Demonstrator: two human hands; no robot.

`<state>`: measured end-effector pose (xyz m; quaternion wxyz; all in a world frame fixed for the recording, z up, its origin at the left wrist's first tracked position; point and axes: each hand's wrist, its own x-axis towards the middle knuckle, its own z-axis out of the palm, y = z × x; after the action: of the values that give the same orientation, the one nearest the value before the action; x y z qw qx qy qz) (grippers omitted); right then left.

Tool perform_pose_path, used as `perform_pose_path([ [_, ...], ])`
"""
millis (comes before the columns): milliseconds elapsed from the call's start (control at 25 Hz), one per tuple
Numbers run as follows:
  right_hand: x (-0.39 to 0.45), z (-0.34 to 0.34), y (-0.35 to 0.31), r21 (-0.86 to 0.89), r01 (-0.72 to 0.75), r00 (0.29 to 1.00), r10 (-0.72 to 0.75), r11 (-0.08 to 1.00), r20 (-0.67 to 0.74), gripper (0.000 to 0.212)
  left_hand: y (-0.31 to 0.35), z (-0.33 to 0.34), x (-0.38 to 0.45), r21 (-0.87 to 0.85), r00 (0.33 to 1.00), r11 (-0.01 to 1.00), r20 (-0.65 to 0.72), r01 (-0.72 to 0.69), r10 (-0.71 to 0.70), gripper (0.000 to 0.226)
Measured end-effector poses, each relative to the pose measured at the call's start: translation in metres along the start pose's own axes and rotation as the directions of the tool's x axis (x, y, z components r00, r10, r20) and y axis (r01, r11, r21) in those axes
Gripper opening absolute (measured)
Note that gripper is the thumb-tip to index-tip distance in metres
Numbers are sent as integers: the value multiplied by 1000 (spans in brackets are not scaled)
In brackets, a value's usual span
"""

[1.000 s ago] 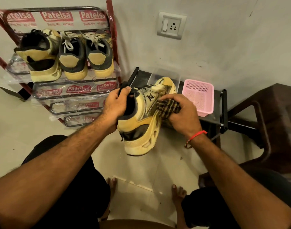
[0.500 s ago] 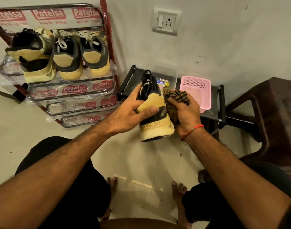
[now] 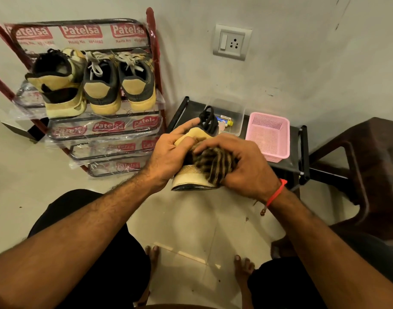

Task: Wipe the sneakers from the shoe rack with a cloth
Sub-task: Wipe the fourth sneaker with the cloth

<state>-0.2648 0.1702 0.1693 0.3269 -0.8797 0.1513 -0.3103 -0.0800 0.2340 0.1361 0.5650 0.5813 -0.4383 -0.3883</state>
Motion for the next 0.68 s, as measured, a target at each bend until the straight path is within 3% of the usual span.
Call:
perform_pose_path([
  [120, -1, -11, 22, -93, -146, 979, 130, 985, -156, 30, 1, 6, -2, -23, 999, 999, -35, 26, -27, 48],
  [240, -4, 2, -1, 14, -5, 999, 5, 1000, -36, 31, 3, 2, 1, 11, 996, 1000, -84, -2, 3, 41],
  [320, -3, 3, -1, -29, 9, 1000, -9, 1000, -1, 30, 5, 1, -1, 32, 1000, 999, -20, -20, 21, 36],
  [440, 0, -14, 28, -207, -271, 953, 233, 940, -193, 25, 11, 2, -6, 70, 996, 997, 71, 44, -49, 33],
  [520, -5, -22, 37, -207, -378, 908, 317, 902, -275, 28, 23, 1, -7, 207, 995, 978, 92, 17, -37, 29],
  [600, -7, -25, 32, -153, -375, 905, 326, 914, -273, 30, 34, -3, -6, 276, 996, 961, 85, 16, -41, 42],
  [680, -7, -24, 28, -160, -358, 919, 317, 920, -233, 31, 39, -5, -8, 256, 981, 957, 96, 137, -166, 58],
])
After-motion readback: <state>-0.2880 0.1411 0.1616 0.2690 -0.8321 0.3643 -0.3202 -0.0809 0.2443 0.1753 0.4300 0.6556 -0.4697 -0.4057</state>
